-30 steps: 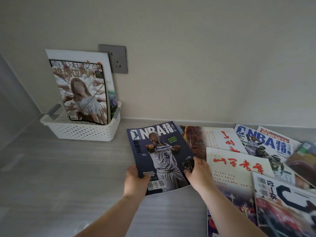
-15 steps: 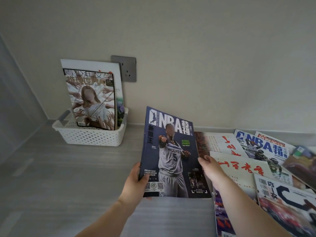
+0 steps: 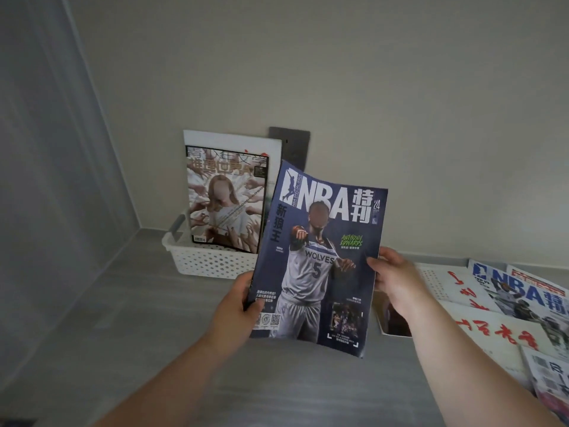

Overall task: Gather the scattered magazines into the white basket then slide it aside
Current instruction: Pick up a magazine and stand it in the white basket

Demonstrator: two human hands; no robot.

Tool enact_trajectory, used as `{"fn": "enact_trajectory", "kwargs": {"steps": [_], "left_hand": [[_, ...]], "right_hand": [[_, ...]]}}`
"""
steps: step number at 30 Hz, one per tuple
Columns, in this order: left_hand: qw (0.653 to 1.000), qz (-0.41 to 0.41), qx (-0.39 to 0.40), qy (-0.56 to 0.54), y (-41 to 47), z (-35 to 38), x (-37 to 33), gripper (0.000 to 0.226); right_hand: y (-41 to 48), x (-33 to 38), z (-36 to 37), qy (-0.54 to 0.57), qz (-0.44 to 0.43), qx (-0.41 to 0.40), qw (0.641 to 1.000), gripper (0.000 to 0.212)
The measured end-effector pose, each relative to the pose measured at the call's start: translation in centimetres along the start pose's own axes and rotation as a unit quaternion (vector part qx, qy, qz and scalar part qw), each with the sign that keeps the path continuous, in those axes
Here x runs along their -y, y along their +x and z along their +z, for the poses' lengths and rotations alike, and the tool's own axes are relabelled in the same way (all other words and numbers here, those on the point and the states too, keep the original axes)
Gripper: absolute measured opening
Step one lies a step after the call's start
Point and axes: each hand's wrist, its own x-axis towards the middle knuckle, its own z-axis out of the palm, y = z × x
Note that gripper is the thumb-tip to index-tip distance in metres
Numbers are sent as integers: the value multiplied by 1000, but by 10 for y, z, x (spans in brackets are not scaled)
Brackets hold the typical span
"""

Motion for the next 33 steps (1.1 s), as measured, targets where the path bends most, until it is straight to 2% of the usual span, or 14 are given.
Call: {"fn": "enact_trajectory", "kwargs": {"steps": [3, 8, 12, 18, 20, 24, 29, 33], "left_hand": [[999, 16, -44, 18, 20, -28, 2, 39], [987, 77, -142, 27, 67, -81, -9, 56], [976, 90, -198, -11, 105, -121, -21, 40], [966, 89, -241, -26, 155, -172, -24, 31], [967, 86, -241, 1, 169, -181, -20, 28], [975, 76, -202, 60, 187, -188, -4, 37], [973, 75, -201, 85, 201, -180, 3, 14], [980, 79, -159, 93, 207, -170, 4, 15]], "right_hand": [[2, 20, 32, -43, -43, 15, 998, 25], [13, 60, 83, -70, -124, 52, 988, 22], [32, 87, 121, -61, -158, 62, 984, 24], [58, 103, 169, -39, -207, 68, 975, 26], [68, 100, 180, -42, -214, 51, 975, 23], [87, 82, 190, -47, -214, 2, 976, 26], [107, 56, 188, -42, -193, -39, 979, 34], [116, 45, 180, -45, -173, -64, 982, 35]]}}
